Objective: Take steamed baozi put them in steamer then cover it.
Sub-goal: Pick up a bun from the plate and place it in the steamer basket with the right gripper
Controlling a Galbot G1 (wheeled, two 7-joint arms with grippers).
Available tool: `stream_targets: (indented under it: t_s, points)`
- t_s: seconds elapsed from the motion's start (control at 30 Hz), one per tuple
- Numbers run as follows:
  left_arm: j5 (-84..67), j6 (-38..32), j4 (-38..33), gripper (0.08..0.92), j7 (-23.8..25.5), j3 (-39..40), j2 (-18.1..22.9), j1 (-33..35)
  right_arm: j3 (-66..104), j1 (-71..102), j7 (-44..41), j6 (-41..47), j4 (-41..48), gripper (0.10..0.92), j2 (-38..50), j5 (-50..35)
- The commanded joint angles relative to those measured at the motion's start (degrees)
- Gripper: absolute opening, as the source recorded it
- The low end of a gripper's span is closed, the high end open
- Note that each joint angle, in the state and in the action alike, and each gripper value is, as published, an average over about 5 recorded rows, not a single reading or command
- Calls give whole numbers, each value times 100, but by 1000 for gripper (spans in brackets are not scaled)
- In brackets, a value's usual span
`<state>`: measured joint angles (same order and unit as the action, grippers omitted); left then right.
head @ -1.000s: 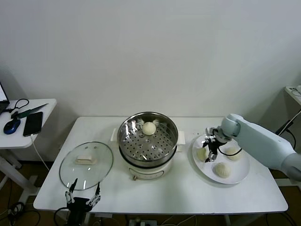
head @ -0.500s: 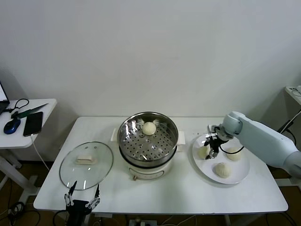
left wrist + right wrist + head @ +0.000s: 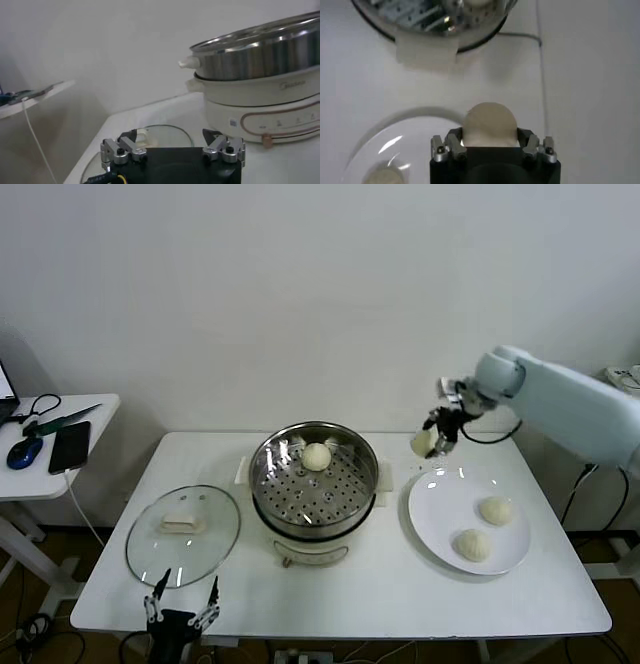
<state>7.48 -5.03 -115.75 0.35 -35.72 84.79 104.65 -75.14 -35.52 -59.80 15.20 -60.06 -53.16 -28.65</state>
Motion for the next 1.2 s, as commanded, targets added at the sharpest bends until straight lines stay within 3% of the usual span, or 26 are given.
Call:
stream_targets:
  t_s: [0.03, 0.27, 0.6, 1.2]
  points:
    - [-41, -35, -24, 823, 15, 72, -6, 26, -1152, -1562, 98, 223, -249, 701, -741, -1481]
    - [-69, -106, -8, 823, 25, 87, -10, 42, -1259, -1354, 488, 561, -444, 704, -1846, -1959]
    - [-96, -124, 3, 823, 25, 68, -39, 13, -1177, -539, 799, 747, 95, 704, -2964, -2015]
    - [-68, -101, 27, 823, 12, 19, -2, -21, -1263, 415, 973, 819, 269, 712, -3299, -1572]
